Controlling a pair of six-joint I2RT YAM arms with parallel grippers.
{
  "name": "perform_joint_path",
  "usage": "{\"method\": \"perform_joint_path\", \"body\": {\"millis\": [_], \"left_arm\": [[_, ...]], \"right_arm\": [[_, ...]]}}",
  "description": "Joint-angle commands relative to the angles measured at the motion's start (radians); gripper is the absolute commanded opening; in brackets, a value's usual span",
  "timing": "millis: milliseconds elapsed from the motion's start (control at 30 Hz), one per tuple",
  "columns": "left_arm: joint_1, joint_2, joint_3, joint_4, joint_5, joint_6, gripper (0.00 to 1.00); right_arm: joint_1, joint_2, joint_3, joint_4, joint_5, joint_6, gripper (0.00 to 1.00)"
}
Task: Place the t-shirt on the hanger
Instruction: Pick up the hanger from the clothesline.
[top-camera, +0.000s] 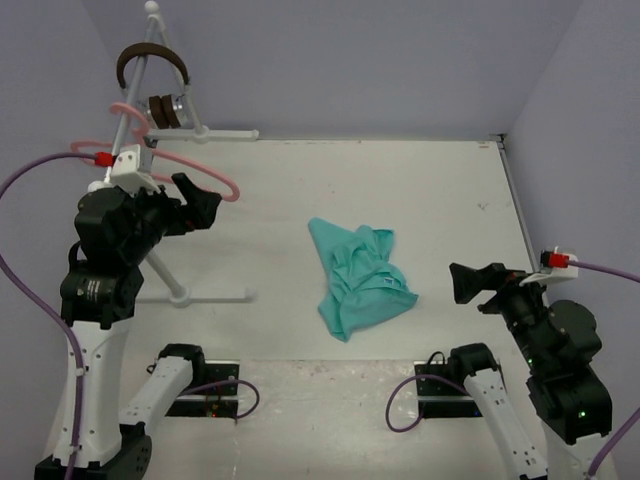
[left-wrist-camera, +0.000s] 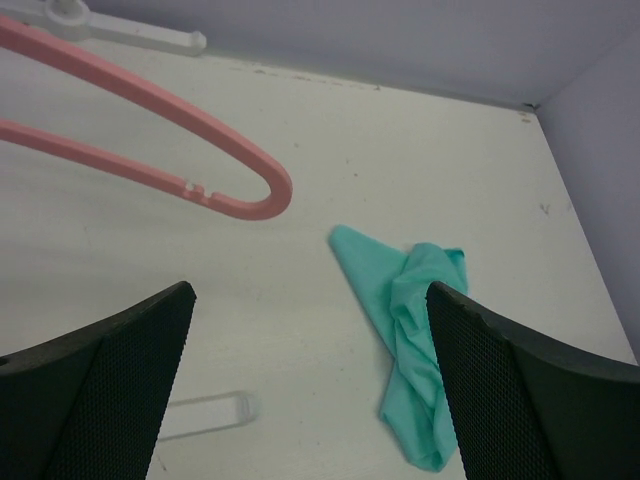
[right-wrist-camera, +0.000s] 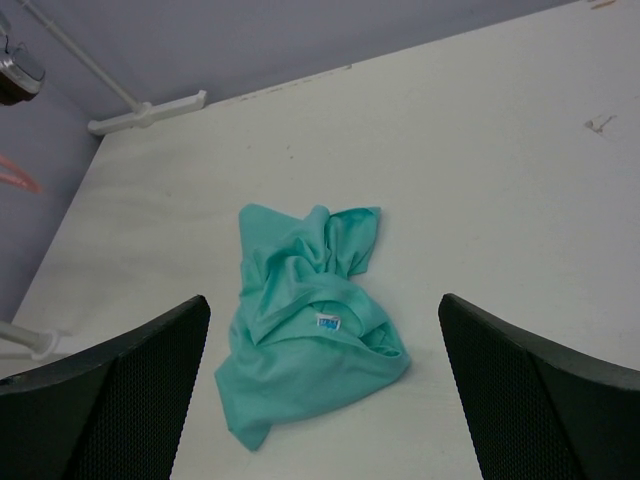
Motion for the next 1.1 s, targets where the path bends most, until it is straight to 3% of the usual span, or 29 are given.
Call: {"method": "perform_joint_path", "body": {"millis": [0, 67, 167, 233, 267, 367, 500, 700, 1067], "left_arm": [[-0.004, 0.117, 0.153, 0.008, -0.230, -0.038, 1.00], [-0.048, 0.202, 0.194, 0.000, -0.323, -0.051, 1.00], [-0.268, 0.299, 0.269, -0.040, -0.587, -0.100, 0.99], [-0.347, 0.358, 0.287, -0.051, -0.730, -0.130, 0.98], [-0.367, 0.360, 0.291, -0.056, -0.736, -0.145, 0.98], [-0.407, 0.422, 0.310, -0.107, -0.984, -0.221, 0.91], [-0.408, 0.484, 0.363, -0.172, -1.158, -0.311, 0.91], [-0.399, 0.581, 0.424, -0.176, -1.290, -0.308, 0.90], [-0.246, 0.710, 0.428, -0.117, -1.239, -0.281, 0.72]], "right_arm": [[-0.003, 0.080, 0.024, 0.074, -0.018, 0.006, 0.99], [-0.002, 0.094, 0.024, 0.093, -0.018, 0.014, 0.99], [-0.002, 0.118, 0.022, 0.120, -0.018, 0.025, 0.99], [-0.002, 0.129, 0.021, 0.127, -0.019, 0.033, 0.99], [-0.002, 0.129, 0.022, 0.134, -0.019, 0.033, 0.99], [-0.002, 0.140, 0.023, 0.145, -0.010, 0.034, 0.99], [-0.003, 0.168, 0.022, 0.151, -0.008, 0.029, 0.99], [-0.003, 0.185, 0.016, 0.157, 0.003, 0.018, 0.99], [-0.002, 0.192, -0.007, 0.173, -0.017, 0.012, 0.99]]}}
